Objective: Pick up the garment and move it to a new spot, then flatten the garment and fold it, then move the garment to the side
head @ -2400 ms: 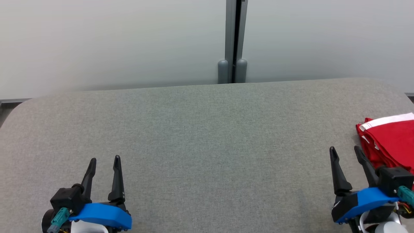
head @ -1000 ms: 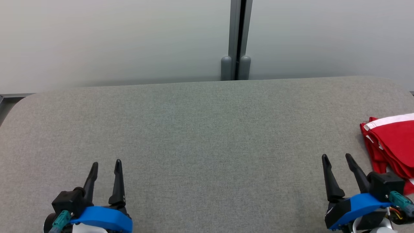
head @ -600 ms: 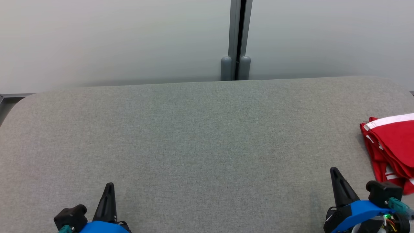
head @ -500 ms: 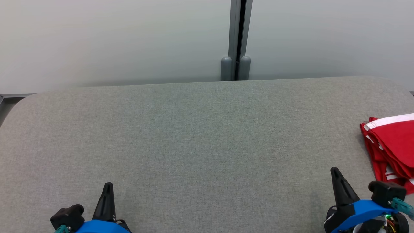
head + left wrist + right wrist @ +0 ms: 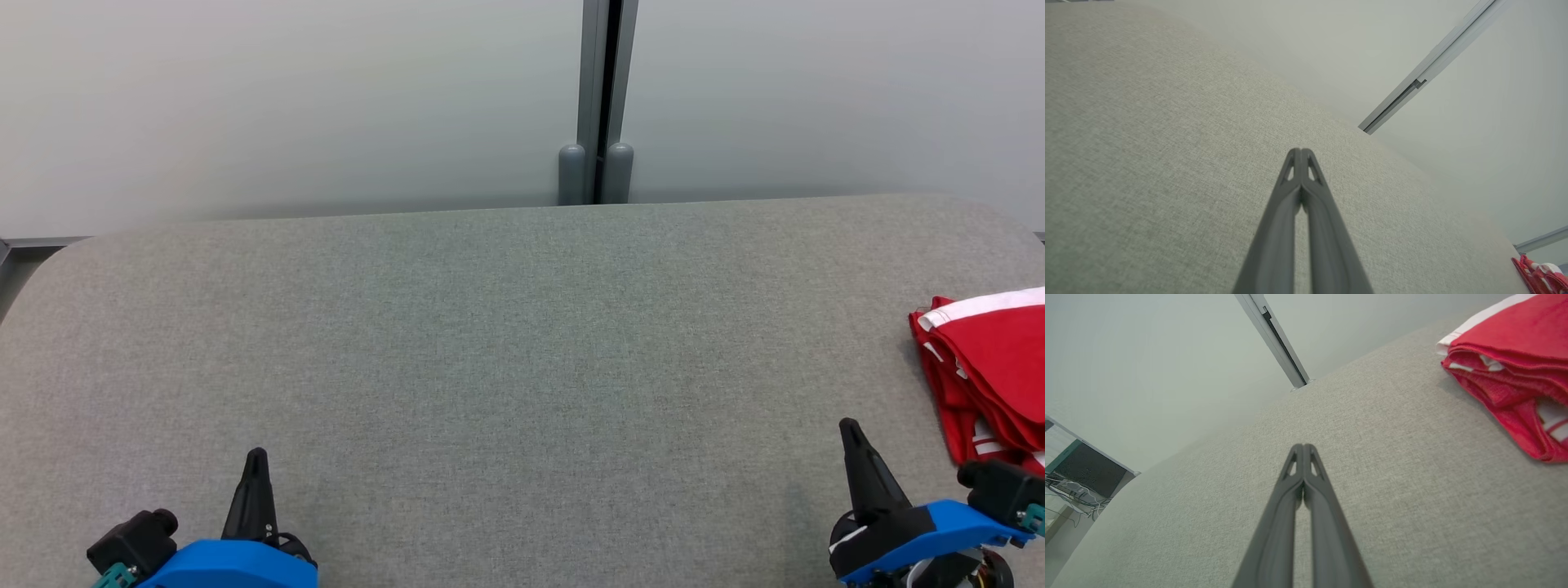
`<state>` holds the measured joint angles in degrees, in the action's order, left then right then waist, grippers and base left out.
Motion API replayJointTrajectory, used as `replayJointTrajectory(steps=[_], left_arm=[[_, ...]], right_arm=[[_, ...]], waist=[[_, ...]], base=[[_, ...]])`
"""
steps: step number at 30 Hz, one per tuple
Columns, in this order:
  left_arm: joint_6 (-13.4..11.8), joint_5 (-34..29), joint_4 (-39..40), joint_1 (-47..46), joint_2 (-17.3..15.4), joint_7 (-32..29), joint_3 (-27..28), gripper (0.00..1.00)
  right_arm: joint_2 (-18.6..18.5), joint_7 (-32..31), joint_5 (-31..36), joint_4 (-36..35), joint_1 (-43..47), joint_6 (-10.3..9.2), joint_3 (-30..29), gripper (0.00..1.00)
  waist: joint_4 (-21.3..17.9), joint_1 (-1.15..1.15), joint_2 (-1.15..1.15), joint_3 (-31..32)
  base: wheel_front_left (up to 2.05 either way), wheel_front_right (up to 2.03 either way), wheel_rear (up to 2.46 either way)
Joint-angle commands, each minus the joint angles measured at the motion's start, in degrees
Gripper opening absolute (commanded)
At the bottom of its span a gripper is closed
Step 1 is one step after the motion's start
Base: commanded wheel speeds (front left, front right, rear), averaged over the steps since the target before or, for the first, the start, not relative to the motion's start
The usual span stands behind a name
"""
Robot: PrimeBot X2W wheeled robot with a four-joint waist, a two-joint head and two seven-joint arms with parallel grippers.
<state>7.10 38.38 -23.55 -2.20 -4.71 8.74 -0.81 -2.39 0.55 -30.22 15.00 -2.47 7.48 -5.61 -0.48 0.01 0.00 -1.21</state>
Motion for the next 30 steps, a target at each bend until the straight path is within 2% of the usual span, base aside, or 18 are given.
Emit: replayJointTrajectory(steps=[1, 30], left_arm=[[0.1, 2.3, 1.3, -1.6, 0.0, -0.5, 0.5, 0.00], [0.3, 21.7, 4.5, -2.7, 0.6, -6.1, 3.2, 0.00]], right_arm=[[-0.3, -0.3, -2.7, -1.1, -1.5, 0.01, -0.1, 0.00], [-0.4, -2.9, -25.1, -1.1, -2.6, 0.02, -0.5, 0.00]], waist=[[0.0, 0.00, 0.00, 0.0], [0.1, -0.01, 0.00, 0.3]], base=[[0.00, 0.00, 0.00], [0.00, 0.00, 0.00]])
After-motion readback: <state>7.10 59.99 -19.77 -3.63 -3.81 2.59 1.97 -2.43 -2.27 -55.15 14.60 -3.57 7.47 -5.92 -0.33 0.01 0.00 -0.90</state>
